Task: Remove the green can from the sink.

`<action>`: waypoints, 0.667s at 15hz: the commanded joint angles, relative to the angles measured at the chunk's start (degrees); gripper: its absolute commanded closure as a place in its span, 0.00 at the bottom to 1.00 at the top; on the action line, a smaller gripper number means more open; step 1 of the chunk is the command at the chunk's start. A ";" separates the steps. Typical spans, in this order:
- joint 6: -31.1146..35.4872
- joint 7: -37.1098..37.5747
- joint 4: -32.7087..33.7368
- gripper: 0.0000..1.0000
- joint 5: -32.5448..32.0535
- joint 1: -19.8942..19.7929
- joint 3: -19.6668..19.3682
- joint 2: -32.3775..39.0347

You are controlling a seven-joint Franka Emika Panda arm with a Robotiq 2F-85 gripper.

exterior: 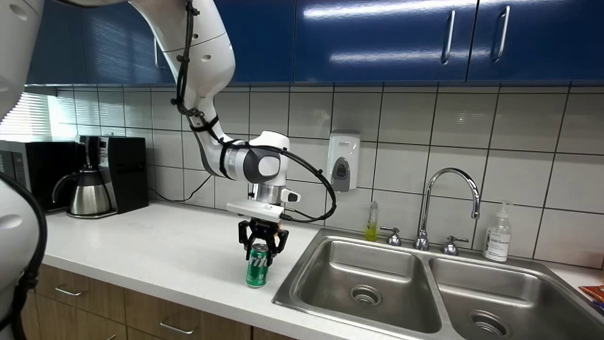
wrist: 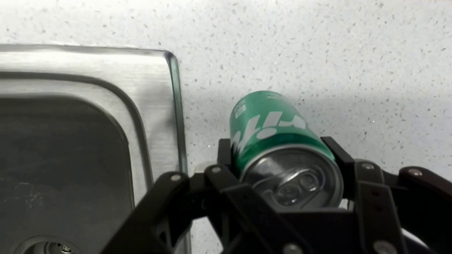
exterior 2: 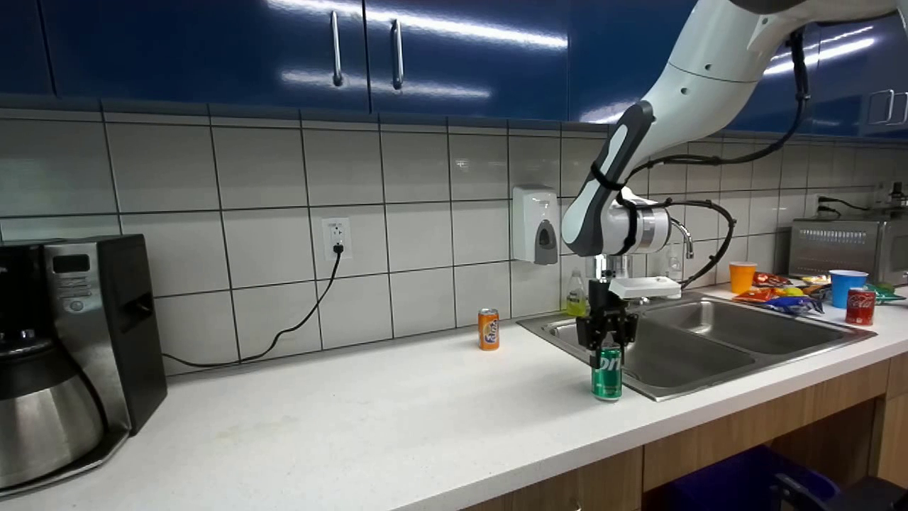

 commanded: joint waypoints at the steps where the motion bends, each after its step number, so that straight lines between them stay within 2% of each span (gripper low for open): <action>1: 1.49 1.35 0.88 0.62 -1.55 -0.71 0.40 0.99; 3: 1.64 1.47 0.97 0.62 -1.77 -0.70 0.30 1.28; 4: 1.69 1.49 0.93 0.12 -1.75 -0.73 0.29 1.28; 5: 1.77 1.53 0.88 0.11 -1.82 -0.73 0.26 1.27; 7: 1.69 1.48 0.66 0.01 -1.89 -0.80 0.26 1.18; 10: 0.86 1.25 0.29 0.00 -1.71 -1.04 0.37 0.32</action>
